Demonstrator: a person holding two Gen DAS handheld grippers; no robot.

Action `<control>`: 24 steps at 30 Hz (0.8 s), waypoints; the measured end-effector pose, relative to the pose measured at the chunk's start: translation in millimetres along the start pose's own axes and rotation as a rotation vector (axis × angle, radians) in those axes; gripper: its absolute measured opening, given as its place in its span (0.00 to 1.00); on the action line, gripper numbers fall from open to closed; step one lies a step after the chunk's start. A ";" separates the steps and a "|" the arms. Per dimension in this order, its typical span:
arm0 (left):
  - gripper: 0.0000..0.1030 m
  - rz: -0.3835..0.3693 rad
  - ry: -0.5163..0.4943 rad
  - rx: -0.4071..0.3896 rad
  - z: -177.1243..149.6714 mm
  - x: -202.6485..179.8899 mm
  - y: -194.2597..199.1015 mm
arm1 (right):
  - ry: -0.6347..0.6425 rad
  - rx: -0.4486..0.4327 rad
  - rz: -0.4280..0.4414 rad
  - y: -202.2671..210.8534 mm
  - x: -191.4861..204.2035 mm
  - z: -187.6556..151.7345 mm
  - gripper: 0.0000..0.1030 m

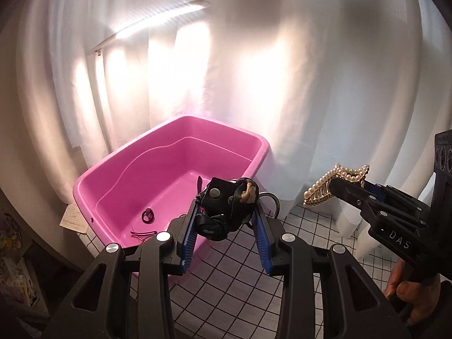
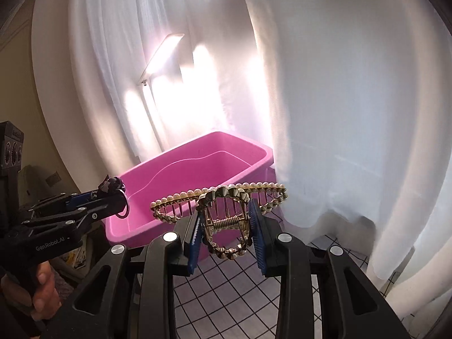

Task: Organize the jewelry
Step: 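Lift both clips and carry them over the pink tub, then open both tools to drop the two clips into the tub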

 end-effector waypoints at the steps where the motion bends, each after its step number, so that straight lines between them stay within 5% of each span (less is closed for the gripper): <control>1: 0.35 0.023 0.012 0.002 5.1 14.3 -1.2 | 0.007 0.005 0.017 -9.8 9.9 8.8 0.30; 5: 0.35 0.099 0.087 0.031 18.3 70.2 -18.3 | 0.067 0.034 0.051 -54.1 50.0 40.2 0.30; 12: 0.35 0.124 0.179 0.122 25.1 132.9 -65.8 | 0.160 0.174 0.046 -144.1 104.5 57.5 0.30; 24: 0.36 0.142 0.247 0.297 23.6 165.2 -125.9 | 0.176 0.430 -0.014 -231.6 116.7 45.1 0.30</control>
Point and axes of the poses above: each gripper's, at about its wrist camera, not at the fingertips, and y roughly against the way its jaws point, x to its left, z to its top, the point moved 4 cm from there along -y, roughly the way its jaws point, and after that the axes turned 12 degrees about -z, right-handed, at the moved point
